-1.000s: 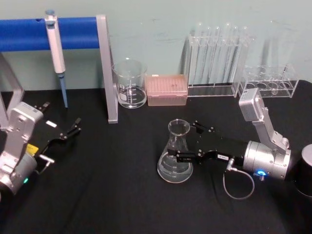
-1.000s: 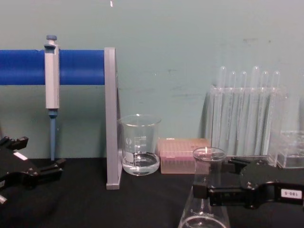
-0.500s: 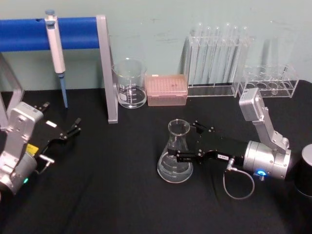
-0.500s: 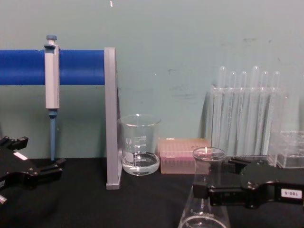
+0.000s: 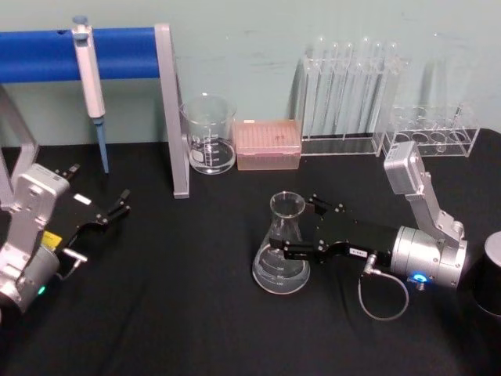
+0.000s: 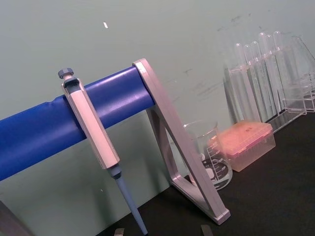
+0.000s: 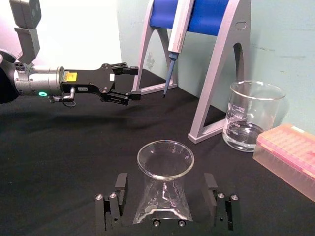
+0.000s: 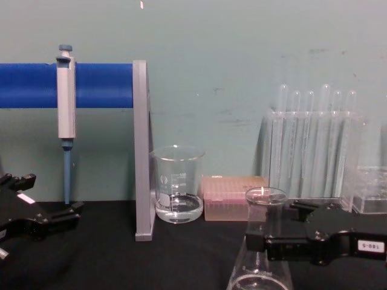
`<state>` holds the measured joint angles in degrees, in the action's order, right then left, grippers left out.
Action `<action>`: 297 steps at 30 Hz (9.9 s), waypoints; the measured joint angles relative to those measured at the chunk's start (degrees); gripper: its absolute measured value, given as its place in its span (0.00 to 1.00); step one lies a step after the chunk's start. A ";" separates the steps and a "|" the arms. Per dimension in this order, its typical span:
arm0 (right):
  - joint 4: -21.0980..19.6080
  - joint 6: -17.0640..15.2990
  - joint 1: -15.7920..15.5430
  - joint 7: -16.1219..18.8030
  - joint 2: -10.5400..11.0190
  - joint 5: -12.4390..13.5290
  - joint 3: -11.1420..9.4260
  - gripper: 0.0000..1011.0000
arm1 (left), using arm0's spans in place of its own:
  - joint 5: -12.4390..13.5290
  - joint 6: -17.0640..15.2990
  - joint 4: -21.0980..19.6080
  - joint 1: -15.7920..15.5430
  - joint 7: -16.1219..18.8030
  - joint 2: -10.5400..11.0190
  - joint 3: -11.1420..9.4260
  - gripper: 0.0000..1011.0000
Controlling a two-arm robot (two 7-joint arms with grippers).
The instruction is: Grasp the erlenmeyer flask with one hand, shake it three times, then place it back.
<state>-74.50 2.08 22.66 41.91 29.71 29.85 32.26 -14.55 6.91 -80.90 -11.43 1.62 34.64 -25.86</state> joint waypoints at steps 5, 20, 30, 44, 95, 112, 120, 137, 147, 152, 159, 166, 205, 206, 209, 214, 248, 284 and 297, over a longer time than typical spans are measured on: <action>0.00 0.00 0.00 0.00 0.00 0.00 0.00 0.86 | 0.00 0.00 0.00 0.00 0.00 0.00 0.00 0.99; 0.00 0.03 0.00 0.01 0.00 0.00 0.00 0.45 | 0.00 0.00 0.00 0.00 0.00 0.00 0.00 0.99; 0.00 0.03 0.00 0.00 0.00 -0.01 0.00 0.45 | 0.00 0.00 0.00 0.00 0.00 0.00 0.00 0.99; -0.89 -0.35 -0.54 -0.57 -0.04 0.73 -0.88 0.45 | 0.00 0.00 0.00 0.00 0.00 0.00 0.00 0.99; -22.63 -5.00 -14.33 -25.77 -2.08 -6.16 -17.13 0.45 | 0.00 0.00 0.00 0.00 0.00 0.00 0.00 0.99; -18.94 -2.13 -7.79 -10.28 -1.77 -4.78 -9.97 0.45 | 0.00 0.00 0.00 0.00 0.00 0.00 0.00 0.99; -17.76 -0.62 -5.55 -5.75 -1.19 -3.39 -6.84 0.45 | 0.00 0.00 0.00 0.00 0.00 0.00 0.00 0.99; -16.93 0.27 -4.38 -7.34 -0.40 -1.64 -5.46 0.45 | 0.00 0.00 0.00 0.00 0.00 0.00 0.00 0.99; -17.35 0.45 -6.84 -13.34 0.03 -1.96 -9.47 0.45 | 0.00 0.00 0.00 0.00 0.00 0.00 0.00 0.99; -18.61 0.41 -9.56 -17.46 1.13 -2.59 -13.94 0.45 | 0.00 0.00 0.00 0.00 0.00 0.00 0.00 0.99; -19.85 -0.58 -12.65 -21.32 2.14 -3.40 -18.40 0.45 | 0.00 0.00 0.00 0.00 0.00 0.00 0.00 0.99; -20.24 -1.74 -14.51 -23.51 2.37 -4.41 -21.58 0.45 | 0.00 0.00 0.00 0.00 0.00 0.00 0.00 0.99; -15.38 -1.47 -3.41 -4.28 -1.78 -0.68 -7.71 0.45 | 0.00 0.00 0.00 0.00 0.00 0.00 0.00 0.99; -15.27 -1.46 -3.25 -4.18 -1.73 -0.50 -7.40 0.45 | 0.00 0.00 0.00 0.00 0.00 0.00 0.00 0.99; -15.08 -1.39 -3.07 -4.34 -1.59 -0.12 -7.07 0.45 | 0.00 0.00 0.00 0.00 0.00 0.00 0.00 0.99; -14.72 -1.07 -3.05 -5.89 -1.16 0.30 -7.19 0.45 | 0.00 0.00 0.00 0.00 0.00 0.00 0.00 0.99; -14.28 -2.33 -8.86 -16.05 1.80 -1.10 -17.59 0.45 | 0.00 0.00 0.00 0.00 0.00 0.00 0.00 0.99; -9.46 -2.65 -0.69 -5.91 -1.00 0.68 -5.78 0.45 | 0.00 0.00 0.00 0.00 0.00 0.00 0.00 0.99; -8.54 -2.42 0.18 -5.64 -0.95 1.21 -4.72 0.45 | 0.00 0.00 0.00 0.00 0.00 0.00 0.00 0.99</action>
<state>-83.04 -0.34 22.83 36.26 28.76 31.07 27.55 -14.55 6.91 -80.90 -11.43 1.62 34.65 -25.86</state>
